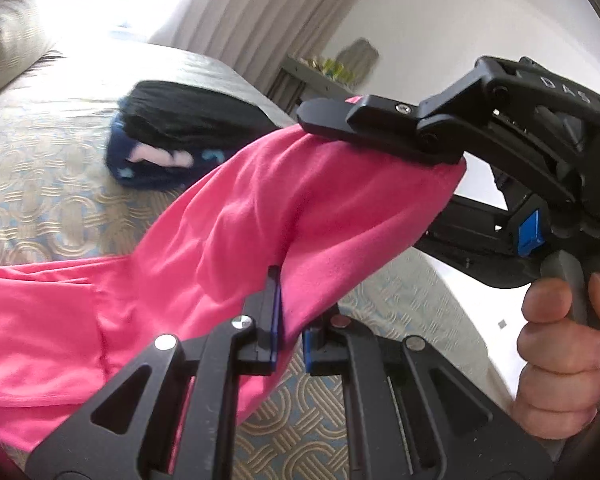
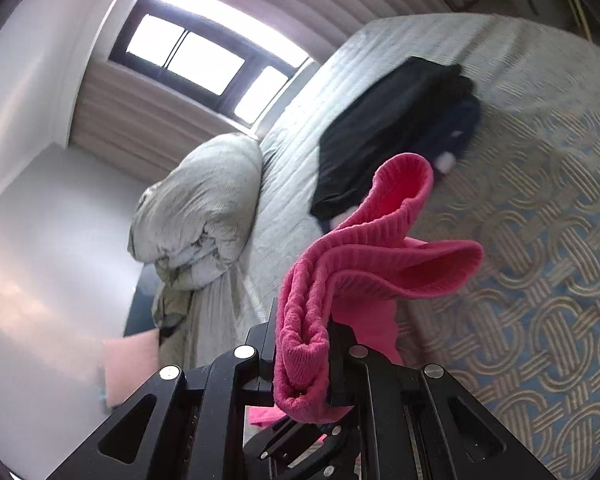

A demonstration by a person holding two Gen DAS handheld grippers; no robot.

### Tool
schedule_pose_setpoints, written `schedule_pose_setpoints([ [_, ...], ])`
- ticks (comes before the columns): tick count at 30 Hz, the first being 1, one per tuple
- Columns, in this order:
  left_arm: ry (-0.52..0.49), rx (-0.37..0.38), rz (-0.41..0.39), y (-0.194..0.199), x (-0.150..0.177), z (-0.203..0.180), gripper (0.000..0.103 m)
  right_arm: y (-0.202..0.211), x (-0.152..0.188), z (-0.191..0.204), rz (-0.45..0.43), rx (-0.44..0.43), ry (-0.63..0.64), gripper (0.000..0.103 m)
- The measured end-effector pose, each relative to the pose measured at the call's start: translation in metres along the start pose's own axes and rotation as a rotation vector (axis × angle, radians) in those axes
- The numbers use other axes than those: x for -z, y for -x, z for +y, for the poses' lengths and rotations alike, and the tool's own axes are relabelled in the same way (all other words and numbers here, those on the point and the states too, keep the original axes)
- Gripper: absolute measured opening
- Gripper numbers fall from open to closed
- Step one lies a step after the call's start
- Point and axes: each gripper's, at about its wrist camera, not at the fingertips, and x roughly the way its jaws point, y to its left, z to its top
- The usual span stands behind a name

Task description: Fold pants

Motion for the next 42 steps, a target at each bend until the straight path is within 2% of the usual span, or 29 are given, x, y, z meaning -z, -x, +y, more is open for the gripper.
schedule_pose_setpoints([
  [3,0.036,-0.008,-0.058,0.028,0.000,0.019,0.010,-0.017,0.006,0.030,0.034,-0.004,0.052,0.013],
  [8,0.122,-0.032,-0.133,0.076,0.008,0.072,0.010,-0.071,0.032,0.085,0.139,-0.019,0.142,0.014],
  [14,0.277,-0.093,-0.215,0.126,0.036,0.144,0.010,-0.159,0.094,0.138,0.295,-0.011,0.253,0.014],
  [16,0.362,-0.117,-0.241,0.140,0.049,0.178,0.010,-0.188,0.117,0.148,0.350,-0.003,0.279,0.014],
  [18,0.408,-0.161,-0.243,0.150,0.060,0.203,0.010,-0.217,0.140,0.157,0.393,-0.009,0.285,0.014],
  [21,0.445,-0.179,-0.226,0.162,0.075,0.226,0.011,-0.257,0.171,0.162,0.463,0.025,0.321,0.014],
  [25,0.470,-0.191,-0.213,0.164,0.094,0.247,0.011,-0.292,0.198,0.157,0.535,0.062,0.309,0.017],
  [27,0.496,-0.191,-0.192,0.162,0.103,0.256,0.012,-0.302,0.209,0.152,0.565,0.085,0.315,0.017],
  [30,0.527,-0.195,-0.163,0.156,0.112,0.261,0.024,-0.316,0.220,0.146,0.604,0.125,0.305,0.018],
  [33,0.557,-0.185,-0.168,0.163,0.117,0.264,0.028,-0.323,0.226,0.139,0.639,0.141,0.280,0.026],
  [35,0.597,-0.163,-0.172,0.172,0.119,0.264,0.041,-0.322,0.228,0.140,0.665,0.124,0.262,0.038],
  [36,0.616,-0.151,-0.178,0.179,0.119,0.263,0.054,-0.319,0.228,0.143,0.668,0.113,0.262,0.039],
  [37,0.613,-0.160,-0.188,0.186,0.117,0.259,0.062,-0.314,0.226,0.148,0.658,0.097,0.271,0.039],
  [38,0.598,-0.183,-0.203,0.194,0.116,0.254,0.063,-0.304,0.222,0.155,0.630,0.073,0.290,0.040],
  [42,0.488,-0.322,-0.269,0.232,0.103,0.237,0.064,-0.260,0.210,0.171,0.518,-0.066,0.279,0.047],
])
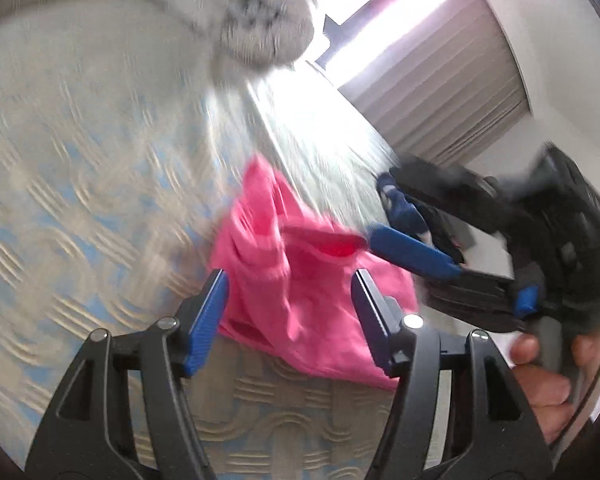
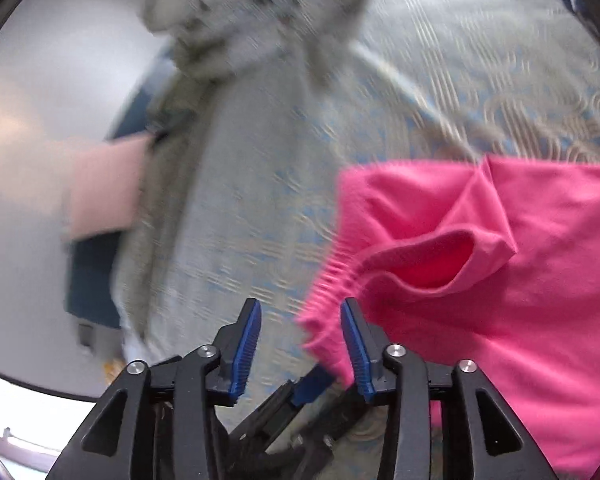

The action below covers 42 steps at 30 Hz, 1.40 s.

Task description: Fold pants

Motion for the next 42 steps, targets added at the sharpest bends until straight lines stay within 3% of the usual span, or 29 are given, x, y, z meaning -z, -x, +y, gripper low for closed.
schedule_pose_setpoints([
  [4,0.017,0.006,-0.059,0.034,-0.016,0.000,0.064,0.051,0.012,-0.001,-0.115,-0.025,0.002,0.049],
  [6,-0.034,0.023,-0.078,0.039,-0.024,-0.013,0.063,0.075,0.017,-0.011,-0.172,-0.009,-0.008,0.050],
  [8,-0.091,0.038,-0.066,0.022,-0.030,-0.025,0.063,0.092,0.021,-0.028,-0.216,0.029,-0.037,0.050],
  [13,-0.191,0.011,-0.026,-0.013,-0.027,-0.050,0.063,0.099,0.026,-0.078,-0.234,0.115,-0.184,0.050],
  [15,-0.150,0.012,0.015,-0.030,-0.030,-0.040,0.063,0.095,0.029,-0.097,-0.215,0.112,-0.240,0.050],
  [18,-0.100,-0.004,0.012,-0.037,-0.036,-0.023,0.063,0.086,0.027,-0.109,-0.200,0.093,-0.256,0.050],
  [24,0.011,0.045,0.023,-0.049,-0.054,0.012,0.063,0.057,-0.007,-0.085,-0.206,0.057,-0.142,0.050],
  [27,0.041,0.080,0.011,-0.040,-0.056,0.022,0.063,0.029,-0.020,-0.078,-0.107,0.191,-0.129,0.046],
  [28,0.048,0.094,0.004,-0.035,-0.054,0.026,0.063,0.014,-0.021,-0.083,-0.053,0.210,-0.166,0.038],
  [30,0.045,0.114,0.009,-0.031,-0.052,0.029,0.063,0.000,-0.017,-0.089,-0.036,0.144,-0.201,0.034],
  [33,0.021,0.146,0.010,-0.027,-0.045,0.033,0.063,-0.012,-0.012,-0.095,-0.067,0.052,-0.240,0.035],
  [38,-0.016,0.245,0.040,-0.032,-0.031,0.049,0.063,-0.027,-0.014,-0.108,-0.106,0.031,-0.308,0.039],
  [39,-0.018,0.257,0.045,-0.033,-0.029,0.051,0.063,-0.026,-0.015,-0.109,-0.121,0.025,-0.313,0.037],
  [40,-0.022,0.264,0.049,-0.033,-0.027,0.052,0.063,-0.023,-0.016,-0.109,-0.136,0.029,-0.309,0.020],
  [42,-0.033,0.280,0.058,-0.035,-0.025,0.052,0.063,-0.021,-0.019,-0.101,-0.149,0.048,-0.280,0.018],
])
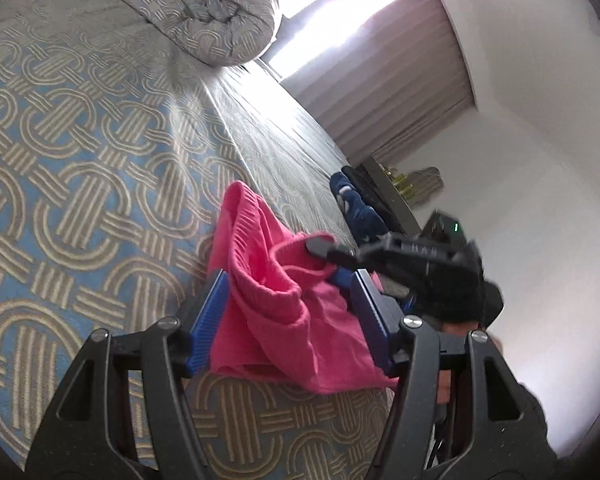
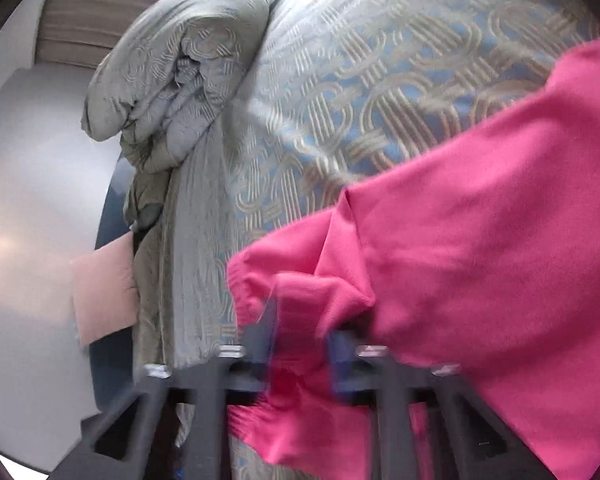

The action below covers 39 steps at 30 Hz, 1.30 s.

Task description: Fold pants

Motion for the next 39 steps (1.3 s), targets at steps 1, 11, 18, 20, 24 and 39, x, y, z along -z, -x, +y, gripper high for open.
schedule_pose_setpoints([
  [1,-0.008,0.002,0.006,-0.001,0.000,-0.002,0.063,0.000,0.000,0.007,0.001,0.013,0.021,0.018],
  [11,-0.108,-0.232,0.085,-0.022,0.007,-0.013,0.063,-0.043,-0.024,0.069,0.099,0.180,0.174,0.018],
  [18,-0.015,-0.351,0.125,-0.022,0.020,0.011,0.060,-0.073,-0.026,0.066,0.182,0.187,0.184,0.052],
  [20,-0.020,-0.354,0.128,-0.017,0.021,0.006,0.060,-0.065,-0.026,0.073,0.169,0.162,0.193,0.059],
  [24,-0.015,-0.328,0.059,0.006,0.010,-0.010,0.059,-0.029,-0.020,0.091,0.126,0.033,0.239,0.060],
  [39,-0.257,-0.343,0.086,-0.079,-0.027,-0.076,0.009,0.121,-0.026,-0.019,-0.266,0.205,0.187,0.007],
])
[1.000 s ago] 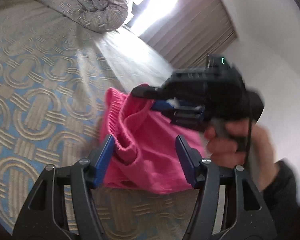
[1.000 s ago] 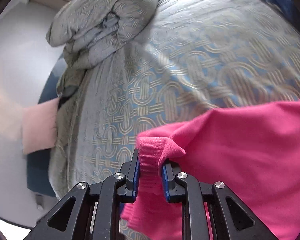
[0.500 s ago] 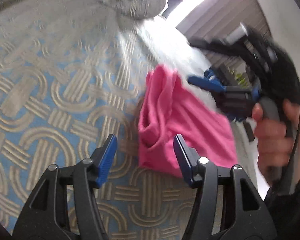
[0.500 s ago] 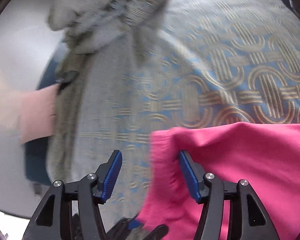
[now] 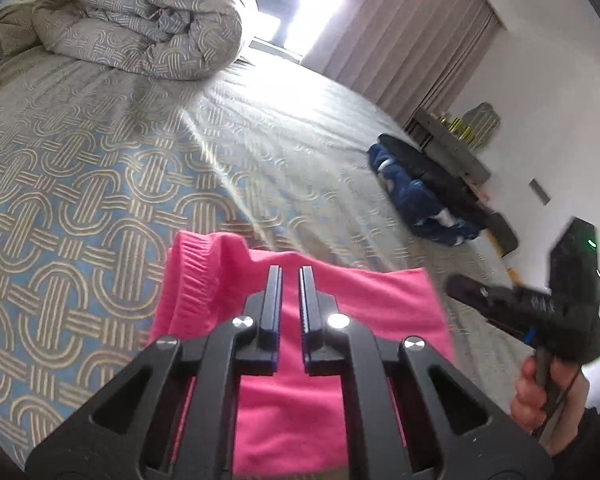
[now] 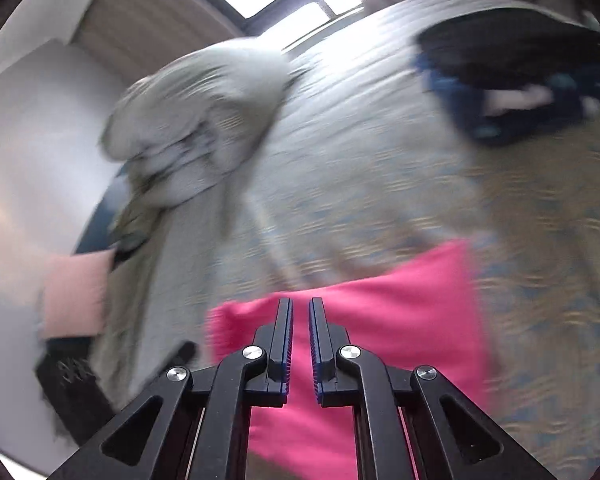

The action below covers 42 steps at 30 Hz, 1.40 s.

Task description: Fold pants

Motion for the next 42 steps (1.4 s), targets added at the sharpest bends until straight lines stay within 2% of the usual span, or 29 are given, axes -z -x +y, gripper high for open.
schedule_pose_setpoints([
  [3,0.007,-0.081,0.060,-0.023,0.011,0.014,0.009,-0.011,0.014,-0.012,-0.003,0.100,0.107,0.007],
  [5,0.037,-0.115,0.092,-0.035,0.013,0.028,0.009,-0.023,0.026,-0.021,0.014,0.128,0.132,0.007],
  [8,0.088,-0.056,0.088,-0.040,0.018,0.051,0.005,-0.039,0.040,-0.034,0.005,0.191,0.194,0.004],
  [11,0.119,0.000,0.076,-0.036,0.015,0.062,0.004,-0.040,0.044,-0.034,-0.033,0.196,0.232,0.003],
  [14,0.211,0.066,0.029,-0.022,0.013,0.080,0.004,-0.040,0.045,-0.033,-0.044,0.199,0.258,0.003],
  [15,0.231,0.074,0.014,-0.015,0.013,0.083,0.005,-0.039,0.045,-0.034,-0.043,0.195,0.255,0.003],
  [17,0.246,0.010,-0.027,-0.001,0.008,0.090,0.007,-0.042,0.044,-0.036,-0.035,0.189,0.241,0.003],
  [19,0.258,0.013,-0.047,0.009,0.001,0.092,0.007,-0.044,0.045,-0.033,-0.029,0.197,0.233,0.003],
  [21,0.223,0.014,-0.060,0.015,-0.007,0.080,0.007,-0.044,0.045,-0.029,-0.019,0.198,0.223,0.008],
  [25,0.027,-0.020,-0.038,0.001,-0.017,0.033,0.007,-0.030,0.045,-0.021,-0.040,0.169,0.182,0.014],
  [28,-0.006,-0.032,-0.025,-0.005,-0.001,0.027,0.007,-0.009,0.052,-0.014,-0.132,0.205,0.206,0.014],
  [30,-0.021,-0.011,-0.048,0.000,0.013,0.027,0.007,0.002,0.064,-0.016,-0.156,0.240,0.206,0.014],
  [32,-0.103,-0.080,-0.029,0.001,0.030,0.022,0.007,0.007,0.079,-0.019,-0.153,0.276,0.227,0.014],
  [34,-0.151,-0.176,0.042,-0.012,0.041,0.025,0.007,0.002,0.089,-0.024,-0.114,0.308,0.262,0.014],
  [38,-0.030,-0.136,0.086,-0.017,0.036,0.051,0.004,-0.007,0.089,-0.042,-0.069,0.266,0.227,0.012],
  [42,-0.084,-0.180,0.093,-0.021,0.038,0.042,0.004,-0.007,0.087,-0.045,-0.050,0.243,0.195,0.012],
])
